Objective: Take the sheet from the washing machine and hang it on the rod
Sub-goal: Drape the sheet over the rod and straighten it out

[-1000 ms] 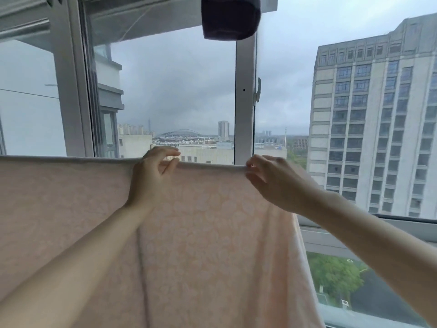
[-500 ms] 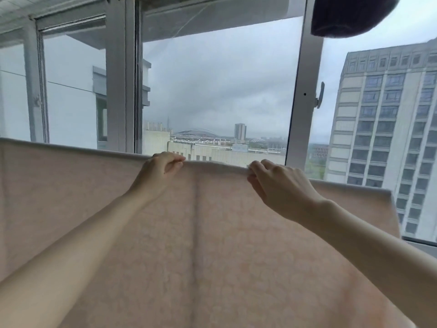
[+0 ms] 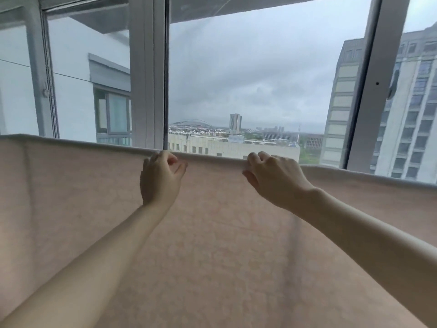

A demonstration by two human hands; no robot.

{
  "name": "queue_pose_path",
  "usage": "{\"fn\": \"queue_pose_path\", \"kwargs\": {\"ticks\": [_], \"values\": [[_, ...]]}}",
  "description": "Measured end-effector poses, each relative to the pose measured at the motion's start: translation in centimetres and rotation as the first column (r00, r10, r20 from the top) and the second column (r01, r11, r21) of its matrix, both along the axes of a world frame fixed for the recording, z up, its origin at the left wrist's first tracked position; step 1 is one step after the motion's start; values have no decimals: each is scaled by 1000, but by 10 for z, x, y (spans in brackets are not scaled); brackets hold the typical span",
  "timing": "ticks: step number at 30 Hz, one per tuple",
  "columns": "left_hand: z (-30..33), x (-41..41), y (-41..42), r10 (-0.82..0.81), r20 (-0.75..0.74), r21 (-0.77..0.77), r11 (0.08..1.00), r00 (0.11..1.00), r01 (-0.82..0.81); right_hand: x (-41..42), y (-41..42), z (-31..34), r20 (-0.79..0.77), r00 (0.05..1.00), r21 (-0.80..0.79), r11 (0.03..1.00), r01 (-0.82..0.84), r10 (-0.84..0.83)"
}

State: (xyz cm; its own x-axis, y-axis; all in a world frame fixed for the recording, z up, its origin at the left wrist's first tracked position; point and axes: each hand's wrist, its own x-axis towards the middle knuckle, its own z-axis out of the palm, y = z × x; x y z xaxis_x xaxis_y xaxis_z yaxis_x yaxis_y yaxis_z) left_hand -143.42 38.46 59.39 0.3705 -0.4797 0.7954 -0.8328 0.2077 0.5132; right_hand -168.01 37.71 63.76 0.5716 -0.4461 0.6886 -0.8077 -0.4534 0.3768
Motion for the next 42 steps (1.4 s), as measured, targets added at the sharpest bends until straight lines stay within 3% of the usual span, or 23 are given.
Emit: {"fn": "queue_pose_path", "kwargs": {"ticks": [1, 3, 5, 6, 8, 12, 16, 19, 21, 24, 26, 28, 33, 36, 39, 42], "values": [[-5, 3, 0, 8, -124, 110, 994, 992, 6, 10, -1, 0, -7, 1000, 1, 1000, -3, 3], [-8, 3, 1, -30, -418, 315, 933, 908, 175, 30, -3, 2, -16, 1000, 10, 1000, -14, 14], [-1, 1, 2, -101, -712, 284, 864, 695, 416, 48, -7, 4, -22, 999, 26, 999, -23, 23], [4, 2, 0, -125, -790, 230, 848, 601, 478, 56, -10, 5, -25, 999, 32, 999, -23, 24], [14, 7, -6, -151, -834, 158, 856, 531, 492, 68, -13, 6, -31, 999, 32, 999, -25, 26], [24, 10, -12, -185, -852, 40, 910, 490, 413, 76, -14, 7, -31, 999, 37, 999, -33, 34], [32, 11, -14, -193, -869, 22, 904, 456, 426, 74, -19, 7, -20, 999, 40, 998, -47, 48], [34, 12, -18, -188, -842, 33, 918, 505, 395, 71, -25, 8, -15, 998, 51, 997, -54, 55], [36, 11, -18, -191, -765, 51, 934, 615, 354, 72, -27, 8, -20, 998, 46, 997, -57, 58], [23, 13, -8, -136, -420, 23, 987, 897, 160, 76, -27, 11, -20, 994, 43, 993, -108, 109], [-3, 13, 3, -76, -197, -46, 997, 977, 68, 81, -26, 12, -49, 990, 24, 991, -131, 132], [-33, 15, 5, -56, -120, -51, 997, 991, 50, 89, -27, 12, -106, 987, 17, 993, -116, 117], [-58, 31, -19, -134, -275, -102, 989, 952, 110, 101, -34, 16, -117, 981, 106, 984, -141, 153], [-69, 51, -37, -3, -320, 20, 1000, 947, 10, 107, -38, 20, -103, 976, 125, 976, -178, 192], [-77, 68, -51, 176, -245, 191, 973, 953, -130, 124, -45, 20, -97, 970, 108, 971, -215, 225], [-84, 74, -62, 216, -168, 197, 963, 962, -182, 146, -50, 20, -105, 964, 122, 965, -233, 246]]}}
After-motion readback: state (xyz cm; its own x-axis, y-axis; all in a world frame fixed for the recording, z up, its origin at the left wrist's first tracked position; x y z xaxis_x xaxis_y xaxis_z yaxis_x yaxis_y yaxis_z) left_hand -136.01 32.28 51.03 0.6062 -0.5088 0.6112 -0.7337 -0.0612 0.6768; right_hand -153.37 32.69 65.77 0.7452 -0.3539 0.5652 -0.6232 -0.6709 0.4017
